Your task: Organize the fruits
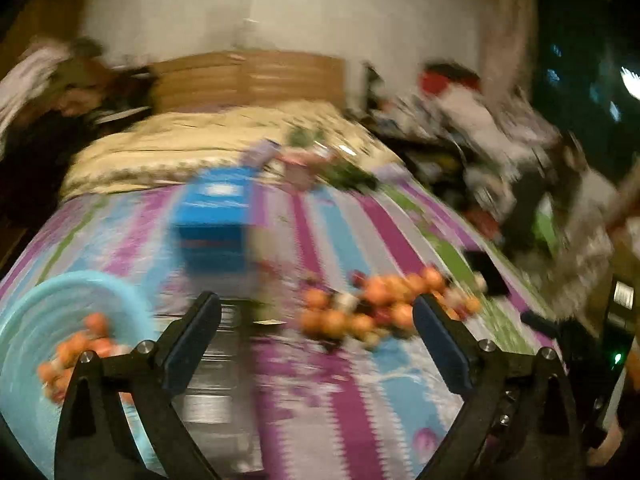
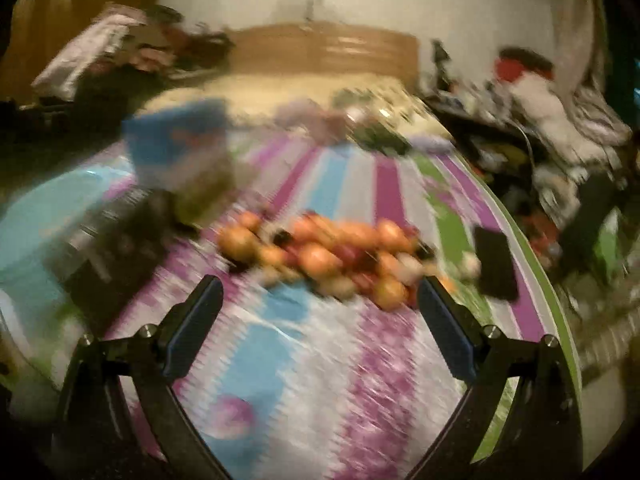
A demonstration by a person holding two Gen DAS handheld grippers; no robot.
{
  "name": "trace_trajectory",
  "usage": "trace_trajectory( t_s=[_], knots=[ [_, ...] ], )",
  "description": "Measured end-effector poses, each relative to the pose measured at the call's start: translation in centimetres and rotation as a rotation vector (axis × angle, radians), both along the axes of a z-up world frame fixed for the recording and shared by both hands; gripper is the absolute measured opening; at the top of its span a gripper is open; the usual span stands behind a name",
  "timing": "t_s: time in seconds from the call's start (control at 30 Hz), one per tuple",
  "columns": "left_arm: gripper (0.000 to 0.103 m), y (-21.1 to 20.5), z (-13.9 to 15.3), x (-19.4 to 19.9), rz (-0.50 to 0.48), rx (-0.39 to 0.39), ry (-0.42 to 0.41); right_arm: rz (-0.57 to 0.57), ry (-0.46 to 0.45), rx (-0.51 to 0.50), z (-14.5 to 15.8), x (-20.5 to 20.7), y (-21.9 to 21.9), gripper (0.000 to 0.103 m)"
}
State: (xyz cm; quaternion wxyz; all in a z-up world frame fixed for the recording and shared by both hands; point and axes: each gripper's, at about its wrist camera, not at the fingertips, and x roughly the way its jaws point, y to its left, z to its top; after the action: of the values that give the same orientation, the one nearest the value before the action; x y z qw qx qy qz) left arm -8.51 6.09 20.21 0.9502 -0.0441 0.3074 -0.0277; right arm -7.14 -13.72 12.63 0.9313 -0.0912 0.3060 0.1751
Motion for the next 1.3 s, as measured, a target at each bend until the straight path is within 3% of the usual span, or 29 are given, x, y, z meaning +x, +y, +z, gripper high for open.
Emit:
trace_trajectory(
  t_s=[0.07, 0.17, 0.23, 0.27, 0.3, 0.33, 0.43, 0.57, 0.7, 0.77, 0.87, 0.93, 1.1, 1.3],
  knots=[
    [0.097, -3.1, -2.2, 2.4, -0.067, 0.008, 0.054, -0.04, 0.029, 0.002, -1.0, 0.4, -1.8, 0.098],
    [0.097, -6.8, -6.4, 5.9, -0.144, -0.041, 0.158, -0.082, 0.089, 0.021, -2.7, 1.1, -4.0, 0.098],
    [0.089, -8.3, -9.5, 8.2, -0.181, -0.111, 0.263, -0.094, 0.116, 0.025, -3.8, 1.2, -5.2, 0.098],
    [0.074, -8.8, -11.0, 9.5, -0.184, -0.154, 0.319, -0.099, 0.129, 0.024, -4.3, 1.3, -5.8, 0.098],
    [0.059, -9.1, -12.3, 10.4, -0.171, -0.194, 0.364, -0.101, 0.141, 0.027, -4.7, 1.4, -6.2, 0.098],
    [0.057, -9.2, -13.3, 10.8, -0.15, -0.23, 0.392, -0.101, 0.152, 0.03, -4.9, 1.5, -6.5, 0.097],
    [0.057, -9.0, -14.9, 12.0, -0.073, -0.338, 0.422, -0.103, 0.189, 0.046, -5.8, 2.0, -7.6, 0.097],
    [0.057, -8.8, -15.7, 13.1, -0.007, -0.416, 0.439, -0.096, 0.211, 0.059, -6.4, 2.7, -8.5, 0.097],
    [0.057, -9.1, -16.3, 14.2, 0.026, -0.435, 0.439, -0.08, 0.222, 0.068, -6.6, 3.2, -8.8, 0.097],
    [0.057, -9.2, -16.3, 14.3, 0.037, -0.433, 0.422, -0.072, 0.238, 0.082, -6.7, 3.7, -8.9, 0.091],
    [0.038, -9.0, -16.2, 14.5, 0.057, -0.408, 0.416, -0.058, 0.286, 0.102, -7.0, 4.5, -9.1, 0.071],
    [0.038, -8.7, -16.2, 14.4, 0.053, -0.406, 0.417, -0.052, 0.315, 0.113, -7.4, 5.1, -9.0, 0.059],
    [0.038, -8.1, -15.4, 11.4, 0.012, -0.322, 0.376, -0.032, 0.342, 0.156, -7.7, 7.5, -8.3, 0.057],
    [0.038, -7.4, -16.2, 8.8, 0.007, -0.278, 0.392, -0.048, 0.41, 0.212, -9.1, 11.4, -7.2, 0.057]
  ],
)
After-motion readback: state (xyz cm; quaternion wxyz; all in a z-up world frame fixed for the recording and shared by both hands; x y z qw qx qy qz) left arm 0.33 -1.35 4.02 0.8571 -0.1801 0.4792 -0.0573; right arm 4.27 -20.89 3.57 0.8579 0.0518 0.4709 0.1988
